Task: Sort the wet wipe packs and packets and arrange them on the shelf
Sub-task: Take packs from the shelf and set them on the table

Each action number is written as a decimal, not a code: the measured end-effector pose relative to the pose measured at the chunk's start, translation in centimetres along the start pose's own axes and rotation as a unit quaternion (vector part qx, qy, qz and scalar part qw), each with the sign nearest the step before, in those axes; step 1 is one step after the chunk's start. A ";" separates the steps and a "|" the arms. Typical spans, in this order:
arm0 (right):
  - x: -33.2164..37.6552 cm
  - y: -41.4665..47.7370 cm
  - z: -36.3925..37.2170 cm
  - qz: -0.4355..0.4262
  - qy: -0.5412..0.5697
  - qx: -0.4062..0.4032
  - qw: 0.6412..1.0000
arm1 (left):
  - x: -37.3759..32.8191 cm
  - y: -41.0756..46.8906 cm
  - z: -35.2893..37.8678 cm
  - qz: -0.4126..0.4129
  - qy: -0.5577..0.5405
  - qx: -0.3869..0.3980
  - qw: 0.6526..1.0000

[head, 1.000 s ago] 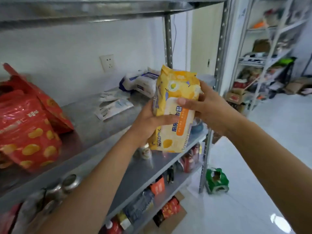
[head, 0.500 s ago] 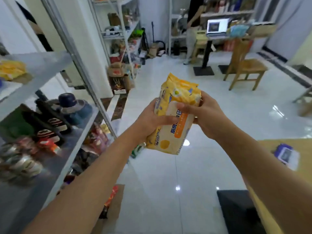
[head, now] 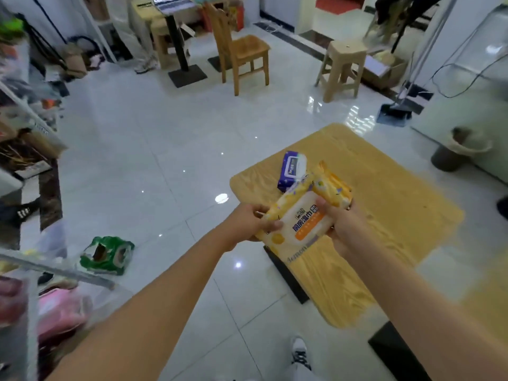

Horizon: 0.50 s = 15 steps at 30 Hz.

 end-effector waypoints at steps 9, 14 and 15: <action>-4.9 7.3 -12.5 0.093 0.025 -0.151 0.984 | 0.7 6.8 12.3 0.011 0.112 -0.036 0.993; -7.7 10.4 -17.6 0.133 0.032 -0.212 0.968 | 1.9 9.8 18.1 0.019 0.147 -0.032 0.989; -8.2 11.0 -18.3 0.140 0.024 -0.215 0.966 | 2.2 10.2 19.1 0.025 0.159 -0.026 0.987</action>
Point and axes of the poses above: each hand's wrist, its own y-axis towards the middle knuckle, its own z-axis out of the palm, x = y × z, the point moved 8 cm from there along y, towards the middle knuckle, and after that the axes turned 13 degrees about -x, right-handed, at the moved point
